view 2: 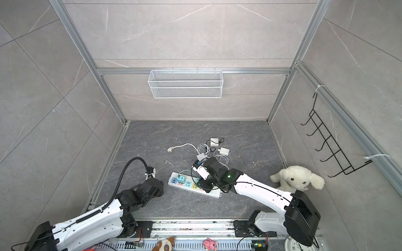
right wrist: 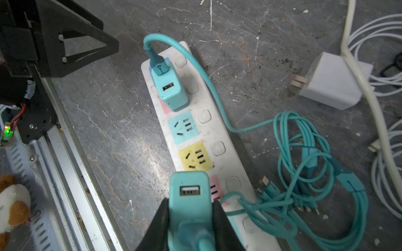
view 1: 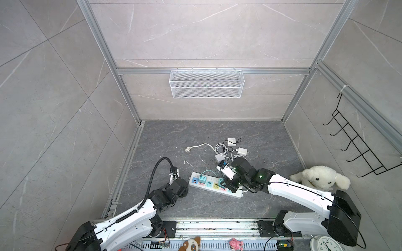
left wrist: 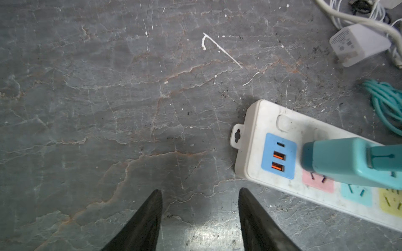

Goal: Insert the plug
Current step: 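Move the held teal charger over the teal socket with the right gripper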

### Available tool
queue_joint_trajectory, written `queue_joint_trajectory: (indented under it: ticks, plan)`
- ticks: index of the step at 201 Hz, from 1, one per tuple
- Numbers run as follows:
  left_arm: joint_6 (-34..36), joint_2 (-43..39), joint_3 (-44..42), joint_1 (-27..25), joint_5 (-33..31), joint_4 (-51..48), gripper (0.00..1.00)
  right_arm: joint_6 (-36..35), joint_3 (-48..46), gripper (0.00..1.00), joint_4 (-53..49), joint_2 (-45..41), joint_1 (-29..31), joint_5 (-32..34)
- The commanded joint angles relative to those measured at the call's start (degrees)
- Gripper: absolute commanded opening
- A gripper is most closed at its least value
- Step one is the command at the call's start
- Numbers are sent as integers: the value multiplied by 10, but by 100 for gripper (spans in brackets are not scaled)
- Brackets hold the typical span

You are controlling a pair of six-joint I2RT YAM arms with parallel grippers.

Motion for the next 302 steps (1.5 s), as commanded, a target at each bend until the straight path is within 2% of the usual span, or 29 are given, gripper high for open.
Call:
queue_joint_trajectory:
  ticks: [1,65,138,220,267,302]
  plan:
    - [-31,27,-1,-8,-11,34,58,-30,13,5,38,19,21,32]
    - [-31,118,-4,-16,-8,115,57,-46,6,5,108,44,41,58]
    - [-8,179,-5,-17,-22,190,56,-96,-15,4,198,66,54,51]
    - [28,226,6,-5,-37,251,57,-127,-10,4,201,83,51,126]
    - [46,264,21,12,-19,284,56,-153,4,4,198,99,36,133]
    - [49,258,24,13,-15,283,56,-161,-10,3,220,89,10,131]
